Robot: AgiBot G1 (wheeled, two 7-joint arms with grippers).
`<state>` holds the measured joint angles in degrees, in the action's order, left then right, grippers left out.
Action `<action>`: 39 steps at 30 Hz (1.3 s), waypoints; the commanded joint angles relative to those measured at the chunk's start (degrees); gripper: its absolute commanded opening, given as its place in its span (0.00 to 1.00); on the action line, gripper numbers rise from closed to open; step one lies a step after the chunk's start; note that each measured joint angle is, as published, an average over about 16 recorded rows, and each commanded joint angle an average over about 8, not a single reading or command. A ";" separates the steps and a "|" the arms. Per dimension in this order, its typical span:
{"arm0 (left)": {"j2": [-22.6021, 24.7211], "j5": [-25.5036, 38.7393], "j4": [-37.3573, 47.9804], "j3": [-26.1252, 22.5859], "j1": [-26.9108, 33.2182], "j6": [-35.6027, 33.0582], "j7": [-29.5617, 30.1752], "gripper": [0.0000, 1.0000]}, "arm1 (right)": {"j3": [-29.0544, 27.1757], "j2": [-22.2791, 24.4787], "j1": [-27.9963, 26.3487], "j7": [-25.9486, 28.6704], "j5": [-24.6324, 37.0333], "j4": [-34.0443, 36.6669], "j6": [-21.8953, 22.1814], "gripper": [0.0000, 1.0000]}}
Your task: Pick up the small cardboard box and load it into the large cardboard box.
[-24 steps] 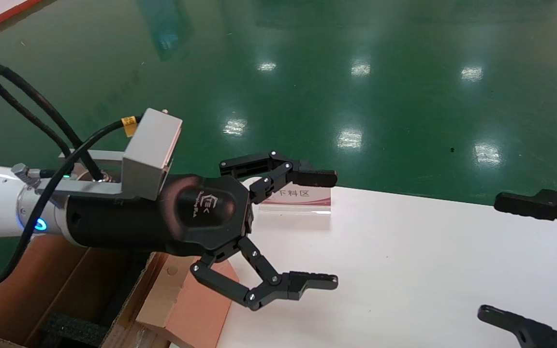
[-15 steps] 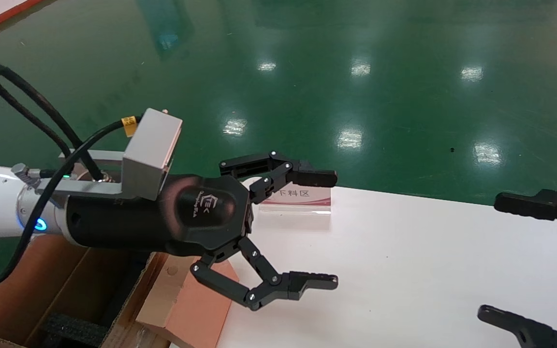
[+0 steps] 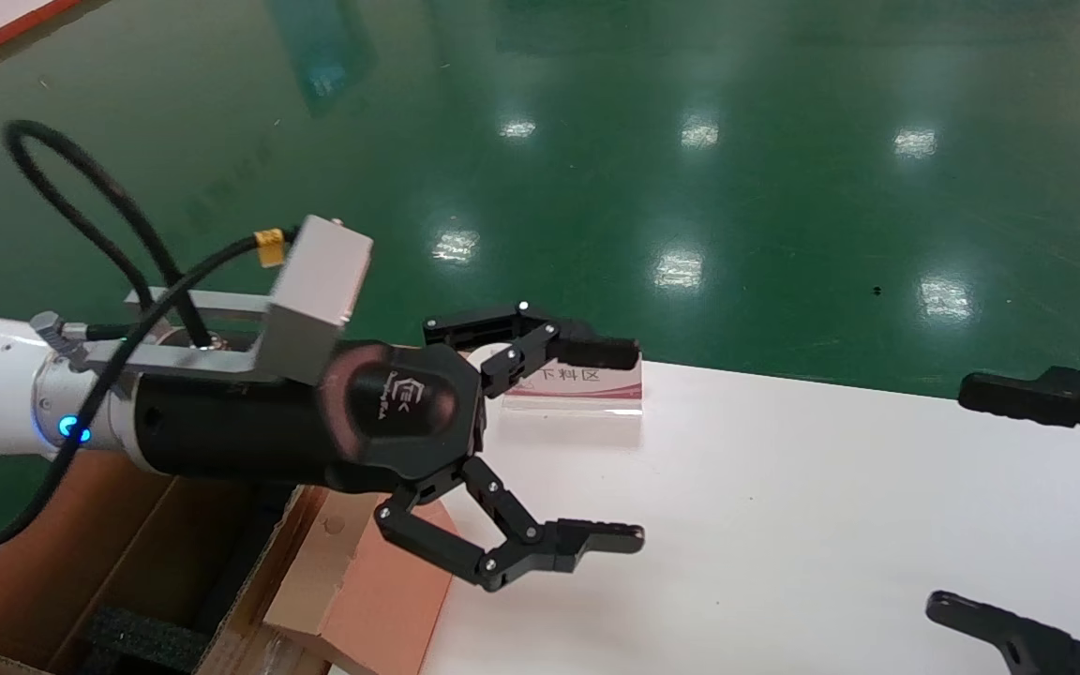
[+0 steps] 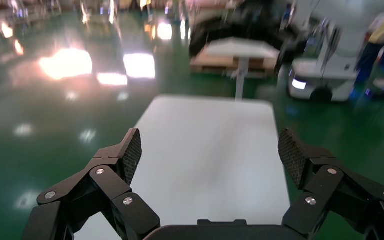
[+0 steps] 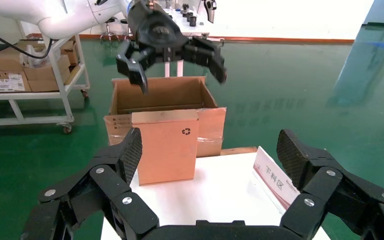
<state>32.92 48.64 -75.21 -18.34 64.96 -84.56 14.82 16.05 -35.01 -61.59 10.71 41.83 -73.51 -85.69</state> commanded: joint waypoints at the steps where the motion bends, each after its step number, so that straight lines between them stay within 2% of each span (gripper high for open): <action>1: -0.95 1.75 -0.78 -0.42 0.55 0.86 1.00 1.00 | 0.01 0.00 -0.01 -0.01 0.00 0.01 0.00 1.00; 6: -1.39 12.47 -2.24 -5.15 8.49 -1.43 6.95 1.00 | 0.03 0.01 -0.02 -0.02 -0.02 0.02 0.00 1.00; 12: 1.15 23.47 -2.47 -14.59 20.68 -5.65 14.54 1.00 | 0.06 0.02 -0.02 -0.03 -0.04 0.02 0.01 1.00; 24: 1.56 26.76 -2.44 -33.47 35.24 -6.14 26.17 1.00 | 0.11 0.04 -0.04 -0.06 -0.07 0.02 0.03 1.00; 39: 5.35 35.68 -2.36 -56.40 50.22 -5.96 39.79 1.00 | 0.18 0.06 -0.05 -0.09 -0.11 0.02 0.06 1.00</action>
<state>38.46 84.33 -77.56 -74.57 114.90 -90.51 54.90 16.23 -34.95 -61.64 10.62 41.72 -73.48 -85.63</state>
